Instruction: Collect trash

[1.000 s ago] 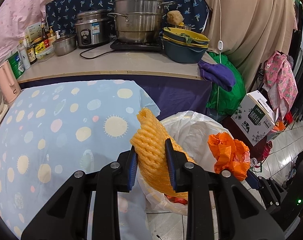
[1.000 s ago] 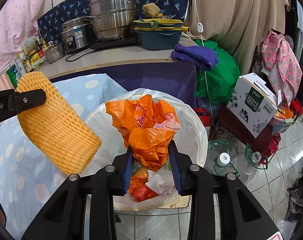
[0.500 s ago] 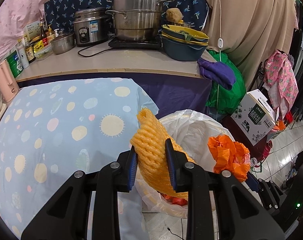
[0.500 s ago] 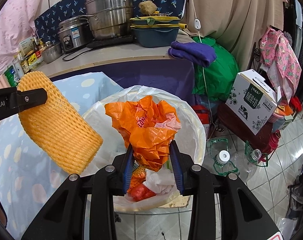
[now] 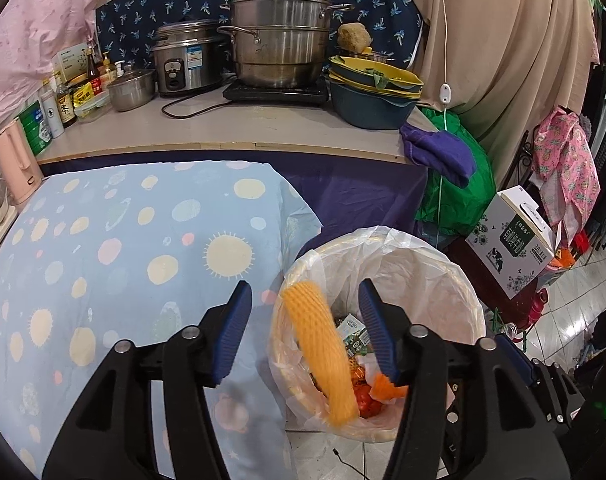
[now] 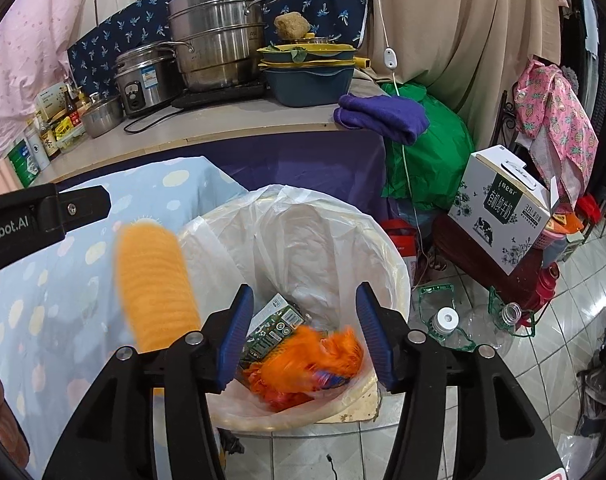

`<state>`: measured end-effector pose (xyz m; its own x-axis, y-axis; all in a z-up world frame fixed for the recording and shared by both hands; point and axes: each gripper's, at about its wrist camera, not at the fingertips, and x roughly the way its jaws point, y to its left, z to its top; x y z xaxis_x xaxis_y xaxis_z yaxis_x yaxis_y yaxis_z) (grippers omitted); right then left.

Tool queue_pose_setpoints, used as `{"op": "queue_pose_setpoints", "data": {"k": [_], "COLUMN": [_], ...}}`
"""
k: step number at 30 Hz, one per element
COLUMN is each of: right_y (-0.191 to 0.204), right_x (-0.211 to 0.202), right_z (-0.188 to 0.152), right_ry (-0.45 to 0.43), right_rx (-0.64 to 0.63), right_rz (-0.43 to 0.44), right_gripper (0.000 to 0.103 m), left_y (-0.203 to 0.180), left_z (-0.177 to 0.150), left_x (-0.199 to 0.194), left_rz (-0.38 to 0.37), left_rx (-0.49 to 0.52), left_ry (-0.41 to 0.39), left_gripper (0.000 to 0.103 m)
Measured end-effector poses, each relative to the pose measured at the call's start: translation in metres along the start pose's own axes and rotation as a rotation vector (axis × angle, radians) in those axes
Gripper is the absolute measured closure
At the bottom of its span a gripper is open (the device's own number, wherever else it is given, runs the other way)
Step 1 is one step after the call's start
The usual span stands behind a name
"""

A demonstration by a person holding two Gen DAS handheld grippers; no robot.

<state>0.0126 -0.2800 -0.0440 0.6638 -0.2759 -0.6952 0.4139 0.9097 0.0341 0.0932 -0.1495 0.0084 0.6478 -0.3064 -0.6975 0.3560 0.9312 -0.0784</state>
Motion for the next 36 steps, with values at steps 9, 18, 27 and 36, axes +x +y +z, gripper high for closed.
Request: {"op": "queue_pose_setpoints", "data": {"k": [9, 18, 27, 36], "right_y": [0.005, 0.014, 0.021, 0.034], "right_x": [-0.003, -0.005, -0.012, -0.021], "right_z": [0.002, 0.004, 0.005, 0.005], "right_ry": [-0.005, -0.008, -0.019, -0.028], "right_rx": [-0.006, -0.020, -0.033, -0.052], "right_rz": [0.006, 0.014, 0.018, 0.022], "right_gripper": [0.048, 0.044, 0.043, 0.039], "left_y": [0.006, 0.015, 0.026, 0.040], "left_z": [0.002, 0.001, 0.000, -0.003], "left_x": [-0.001, -0.003, -0.010, -0.017], "left_rz": [0.006, 0.017, 0.038, 0.052], "left_rx": [-0.013, -0.028, -0.036, -0.046], "left_ry": [0.000, 0.002, -0.007, -0.010], "left_gripper": [0.048, 0.047, 0.041, 0.036]}}
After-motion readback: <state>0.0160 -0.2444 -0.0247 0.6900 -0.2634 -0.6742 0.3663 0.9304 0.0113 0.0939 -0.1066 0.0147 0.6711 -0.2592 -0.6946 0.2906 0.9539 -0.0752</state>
